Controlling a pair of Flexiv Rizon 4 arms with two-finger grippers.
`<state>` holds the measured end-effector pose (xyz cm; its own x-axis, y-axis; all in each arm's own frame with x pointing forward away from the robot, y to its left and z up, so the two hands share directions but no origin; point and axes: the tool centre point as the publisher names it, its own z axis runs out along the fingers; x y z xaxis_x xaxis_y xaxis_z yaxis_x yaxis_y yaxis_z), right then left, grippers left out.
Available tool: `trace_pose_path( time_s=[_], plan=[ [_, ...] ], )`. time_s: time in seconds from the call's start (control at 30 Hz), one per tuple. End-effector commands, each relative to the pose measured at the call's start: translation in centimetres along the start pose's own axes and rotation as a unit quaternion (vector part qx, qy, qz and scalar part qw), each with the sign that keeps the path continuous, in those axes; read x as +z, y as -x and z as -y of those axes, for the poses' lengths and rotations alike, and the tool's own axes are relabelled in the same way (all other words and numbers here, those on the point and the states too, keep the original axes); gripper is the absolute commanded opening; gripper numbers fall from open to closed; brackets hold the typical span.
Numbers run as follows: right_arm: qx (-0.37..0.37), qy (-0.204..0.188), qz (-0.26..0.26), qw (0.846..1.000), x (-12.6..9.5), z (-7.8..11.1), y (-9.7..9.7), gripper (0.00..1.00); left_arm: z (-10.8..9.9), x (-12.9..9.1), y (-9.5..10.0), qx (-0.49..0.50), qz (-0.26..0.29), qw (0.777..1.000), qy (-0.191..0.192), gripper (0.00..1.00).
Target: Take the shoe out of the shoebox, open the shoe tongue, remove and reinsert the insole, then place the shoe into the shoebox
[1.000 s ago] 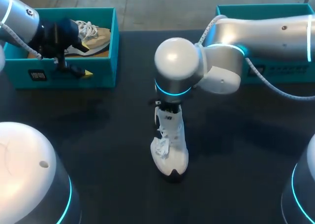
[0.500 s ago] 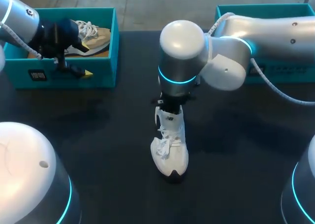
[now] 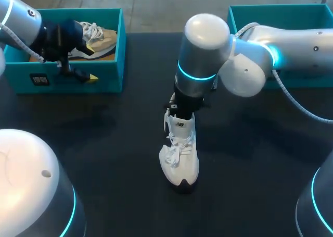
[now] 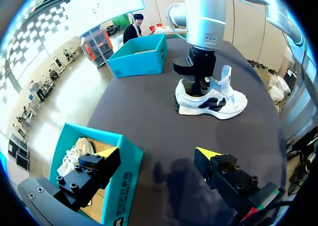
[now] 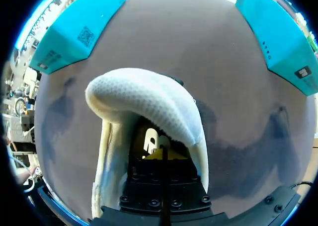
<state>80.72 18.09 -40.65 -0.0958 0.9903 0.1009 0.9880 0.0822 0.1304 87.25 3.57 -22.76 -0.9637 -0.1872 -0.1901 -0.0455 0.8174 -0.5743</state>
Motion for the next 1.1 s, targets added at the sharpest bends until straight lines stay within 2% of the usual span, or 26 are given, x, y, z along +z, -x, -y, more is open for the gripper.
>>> trace_pose_path(
  time_s=[0.03,0.2,0.33,0.6,0.67,1.1],
  plan=[
    [-0.001,0.007,0.010,1.000,-0.3,0.3,-0.3,0.00,0.0,0.0,0.0,0.000,0.000,1.000,0.002,1.00],
    [-0.002,-0.024,0.003,1.000,-1.6,0.2,-0.7,0.00,0.0,0.0,0.0,0.000,0.000,1.000,0.002,1.00],
    [0.003,-0.072,-0.018,0.997,-2.5,0.3,-1.0,0.00,0.0,0.0,0.0,0.000,0.000,1.000,0.002,1.00],
    [0.033,-0.135,-0.054,0.989,-4.0,1.7,-1.6,0.00,0.0,0.0,0.0,0.000,0.000,1.000,0.002,1.00],
    [0.045,-0.112,-0.062,0.991,-4.1,2.2,-1.7,0.00,0.0,0.0,0.0,0.000,0.000,1.000,0.002,1.00],
    [0.045,-0.112,-0.062,0.991,-4.1,2.2,-1.7,0.00,0.0,0.0,0.0,0.000,0.000,1.000,0.002,1.00]
  ],
)
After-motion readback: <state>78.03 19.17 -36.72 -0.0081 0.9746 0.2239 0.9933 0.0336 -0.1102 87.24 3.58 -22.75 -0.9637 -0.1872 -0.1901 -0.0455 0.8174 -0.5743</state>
